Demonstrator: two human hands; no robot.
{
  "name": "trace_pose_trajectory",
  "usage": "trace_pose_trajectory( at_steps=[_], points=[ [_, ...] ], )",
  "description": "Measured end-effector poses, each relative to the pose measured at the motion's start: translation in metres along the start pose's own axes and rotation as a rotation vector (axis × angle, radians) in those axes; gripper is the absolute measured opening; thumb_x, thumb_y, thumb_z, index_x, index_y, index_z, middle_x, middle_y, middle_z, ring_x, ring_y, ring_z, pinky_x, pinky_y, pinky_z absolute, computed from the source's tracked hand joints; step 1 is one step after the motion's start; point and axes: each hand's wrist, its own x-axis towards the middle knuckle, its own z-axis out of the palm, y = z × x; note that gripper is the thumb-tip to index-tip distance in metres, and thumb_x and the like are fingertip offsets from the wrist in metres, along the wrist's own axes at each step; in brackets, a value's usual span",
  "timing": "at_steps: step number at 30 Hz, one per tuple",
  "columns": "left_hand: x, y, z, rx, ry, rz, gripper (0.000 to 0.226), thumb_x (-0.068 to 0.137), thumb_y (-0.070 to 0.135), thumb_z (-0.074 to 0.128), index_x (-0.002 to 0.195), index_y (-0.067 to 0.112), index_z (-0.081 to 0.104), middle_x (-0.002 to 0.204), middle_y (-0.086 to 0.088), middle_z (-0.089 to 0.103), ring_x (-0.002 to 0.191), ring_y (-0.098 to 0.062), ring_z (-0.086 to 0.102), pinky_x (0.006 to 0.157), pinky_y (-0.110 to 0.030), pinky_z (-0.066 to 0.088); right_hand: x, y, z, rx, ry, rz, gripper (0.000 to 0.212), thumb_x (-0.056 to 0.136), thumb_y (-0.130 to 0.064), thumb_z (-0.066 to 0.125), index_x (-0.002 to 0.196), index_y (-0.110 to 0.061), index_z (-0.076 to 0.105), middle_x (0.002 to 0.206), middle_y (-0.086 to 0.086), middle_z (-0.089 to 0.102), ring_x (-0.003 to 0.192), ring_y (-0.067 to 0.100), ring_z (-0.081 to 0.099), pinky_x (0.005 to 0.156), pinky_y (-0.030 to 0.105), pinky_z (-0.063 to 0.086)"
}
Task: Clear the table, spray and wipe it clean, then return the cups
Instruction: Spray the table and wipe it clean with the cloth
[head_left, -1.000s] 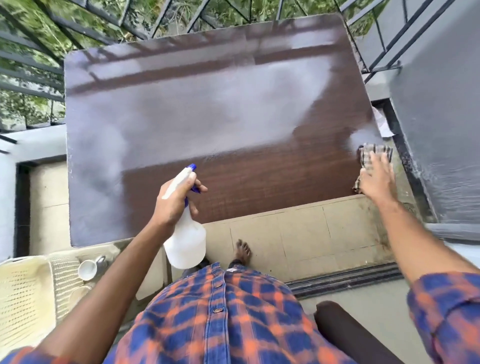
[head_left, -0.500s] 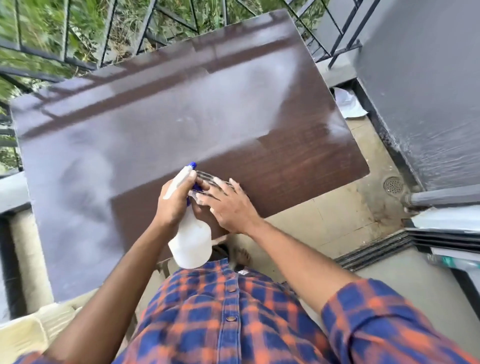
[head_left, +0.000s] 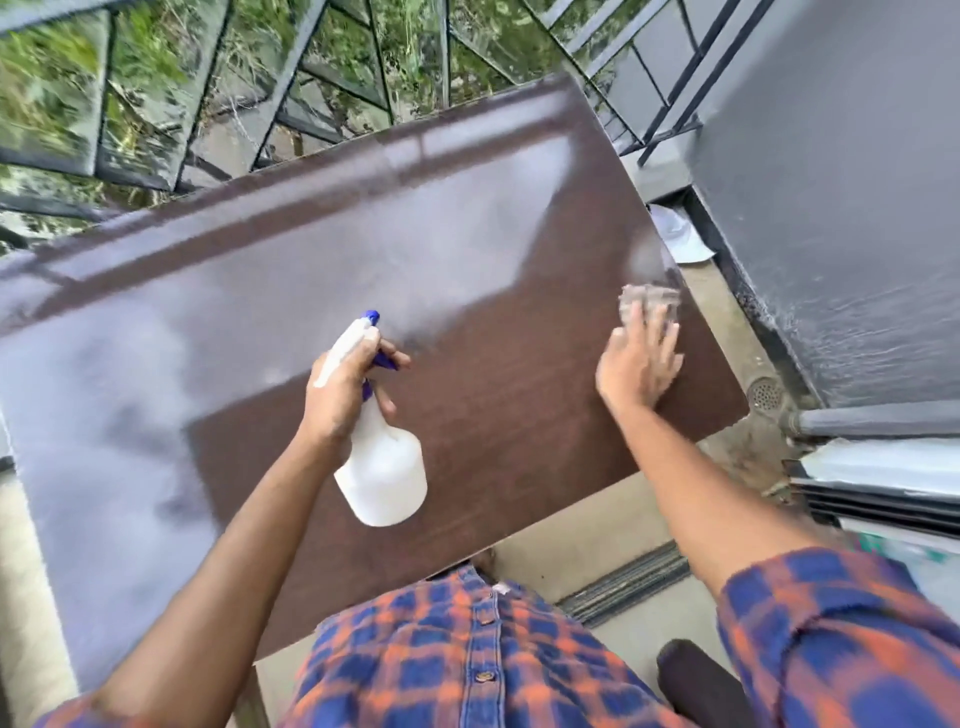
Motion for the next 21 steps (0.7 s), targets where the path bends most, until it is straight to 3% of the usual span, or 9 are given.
trace_pose_trajectory(
  at_steps=[3,6,8,11,13,18,21],
  points=[
    [0.019,0.005,-0.015,-0.012,0.048,0.006,0.037,0.106,0.026,0.048,0.09,-0.004,0.063,0.087,0.003,0.074,0.041,-0.024,0.047,0.046,-0.026,0.043,-0.061,-0.067,0.017,-0.041,-0.043,-0.458,0.047,0.097,-0.03,0.047,0.145,-0.029,0.05,0.159,0.002,0.04,0.145,0.032,0.035,0.111,0.055,0.03],
    [0.036,0.01,-0.029,-0.055,0.075,0.001,0.036,0.106,0.025,0.048,0.093,-0.005,0.063,0.087,-0.004,0.072,0.042,-0.022,0.049,0.047,-0.026,0.045,-0.116,-0.137,0.038,-0.032,-0.235,-0.9,0.045,0.098,-0.032,0.044,0.142,-0.038,0.05,0.159,-0.009,0.038,0.149,0.025,0.03,0.117,0.053,0.024],
    [0.045,0.015,-0.036,-0.137,0.09,0.007,0.032,0.105,0.022,0.048,0.092,-0.003,0.061,0.085,-0.01,0.069,0.045,-0.018,0.054,0.049,-0.025,0.048,-0.119,-0.171,0.05,-0.002,-0.335,-1.086,0.045,0.098,-0.033,0.042,0.141,-0.039,0.053,0.158,-0.012,0.04,0.149,0.022,0.031,0.119,0.052,0.02],
    [0.059,0.018,-0.042,-0.111,0.095,0.016,0.033,0.106,0.023,0.047,0.09,-0.002,0.061,0.08,-0.002,0.071,0.041,-0.019,0.049,0.048,-0.027,0.046,-0.077,-0.194,0.058,-0.014,-0.28,-1.2,0.042,0.098,-0.033,0.041,0.137,-0.038,0.057,0.155,-0.009,0.045,0.146,0.023,0.037,0.116,0.052,0.027],
    [0.069,0.019,-0.044,-0.057,0.107,0.001,0.034,0.106,0.024,0.046,0.093,-0.003,0.062,0.083,0.005,0.074,0.038,-0.02,0.046,0.048,-0.027,0.043,-0.024,-0.192,0.055,-0.068,-0.171,-1.091,0.041,0.099,-0.032,0.042,0.137,-0.039,0.054,0.158,-0.007,0.04,0.144,0.026,0.036,0.111,0.052,0.034],
    [0.09,0.03,-0.038,-0.088,0.095,-0.013,0.034,0.105,0.028,0.047,0.092,0.0,0.062,0.089,0.0,0.075,0.041,-0.022,0.047,0.048,-0.025,0.041,0.109,-0.113,0.022,-0.07,0.035,-0.282,0.05,0.099,-0.031,0.043,0.149,-0.033,0.041,0.164,-0.001,0.03,0.145,0.031,0.032,0.111,0.055,0.035],
    [0.102,0.037,-0.036,-0.112,0.09,0.006,0.034,0.105,0.028,0.046,0.087,0.004,0.061,0.089,-0.004,0.074,0.04,-0.022,0.045,0.049,-0.025,0.042,0.121,-0.082,0.011,0.018,0.047,0.012,0.051,0.102,-0.031,0.039,0.154,-0.034,0.037,0.166,-0.002,0.025,0.15,0.03,0.026,0.116,0.055,0.029]
  ],
)
